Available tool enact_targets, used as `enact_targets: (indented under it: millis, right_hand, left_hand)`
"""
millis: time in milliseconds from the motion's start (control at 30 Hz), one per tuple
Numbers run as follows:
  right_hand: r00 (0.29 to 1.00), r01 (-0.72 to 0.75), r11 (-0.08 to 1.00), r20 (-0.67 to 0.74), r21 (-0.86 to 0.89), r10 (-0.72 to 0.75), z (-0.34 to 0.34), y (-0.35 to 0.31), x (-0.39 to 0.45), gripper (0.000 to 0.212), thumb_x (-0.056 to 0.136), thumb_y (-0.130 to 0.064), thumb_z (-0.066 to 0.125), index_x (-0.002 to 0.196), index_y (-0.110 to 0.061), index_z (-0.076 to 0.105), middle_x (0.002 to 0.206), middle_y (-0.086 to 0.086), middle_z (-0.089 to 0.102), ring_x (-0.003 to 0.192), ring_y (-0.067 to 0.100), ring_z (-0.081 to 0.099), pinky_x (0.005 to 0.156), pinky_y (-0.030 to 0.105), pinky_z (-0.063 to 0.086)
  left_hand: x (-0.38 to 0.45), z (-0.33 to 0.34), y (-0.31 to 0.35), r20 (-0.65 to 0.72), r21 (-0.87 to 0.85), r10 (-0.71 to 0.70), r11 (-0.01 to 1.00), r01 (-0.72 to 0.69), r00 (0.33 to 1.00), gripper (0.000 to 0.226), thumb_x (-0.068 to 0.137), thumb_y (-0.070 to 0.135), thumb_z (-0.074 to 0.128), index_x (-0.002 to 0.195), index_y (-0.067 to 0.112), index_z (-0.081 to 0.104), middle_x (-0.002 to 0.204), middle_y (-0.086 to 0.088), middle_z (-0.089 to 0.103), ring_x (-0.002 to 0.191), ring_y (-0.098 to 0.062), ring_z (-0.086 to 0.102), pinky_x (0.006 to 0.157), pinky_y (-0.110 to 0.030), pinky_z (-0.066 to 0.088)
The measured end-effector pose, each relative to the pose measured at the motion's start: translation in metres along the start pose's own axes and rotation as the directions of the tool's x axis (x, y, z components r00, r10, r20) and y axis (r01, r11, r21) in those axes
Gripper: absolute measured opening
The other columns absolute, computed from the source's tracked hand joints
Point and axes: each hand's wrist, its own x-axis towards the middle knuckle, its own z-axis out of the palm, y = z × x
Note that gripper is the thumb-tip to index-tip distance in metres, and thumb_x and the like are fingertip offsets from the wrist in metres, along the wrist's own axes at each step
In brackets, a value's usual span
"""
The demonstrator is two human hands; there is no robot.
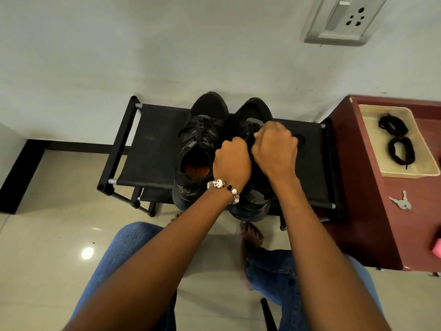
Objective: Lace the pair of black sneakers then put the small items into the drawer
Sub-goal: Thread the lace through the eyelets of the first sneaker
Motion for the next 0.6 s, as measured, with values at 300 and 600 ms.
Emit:
enact_targets:
  millis: [300, 600]
  right_hand:
    - [0.674, -0.435, -0.166, 0.442, 0.885, 0.592, -0.019, 0.016, 0.010, 0.007, 0.094, -0.007, 0.051, 0.094, -0.013, 0.054, 0.081, 0.006, 0.069, 0.079, 0.020, 0.068, 0.084, 0.040, 0.050]
    - [0.969, 0.039, 0.999, 0.243, -0.013, -0.034, -0.010, 0.007, 0.011, 0.024, 0.088, -0.018, 0.066, 0.112, -0.014, 0.067, 0.126, 0.007, 0.056, 0.115, 0.031, 0.051, 0.094, 0.047, 0.046]
  left_hand:
    - [-0.001, 0.000, 0.000, -0.019, -0.010, 0.027, 1.000, -0.028, 0.999, 0.019, 0.099, 0.012, 0.042, 0.097, 0.000, 0.056, 0.089, -0.015, 0.057, 0.085, -0.037, 0.061, 0.057, -0.031, 0.036]
    - [0.000, -0.001, -0.002, 0.004, -0.045, 0.014, 0.999, -0.014, 1.000, 0.022, 0.100, 0.016, 0.041, 0.104, 0.000, 0.056, 0.099, -0.018, 0.059, 0.090, -0.038, 0.059, 0.061, -0.033, 0.037]
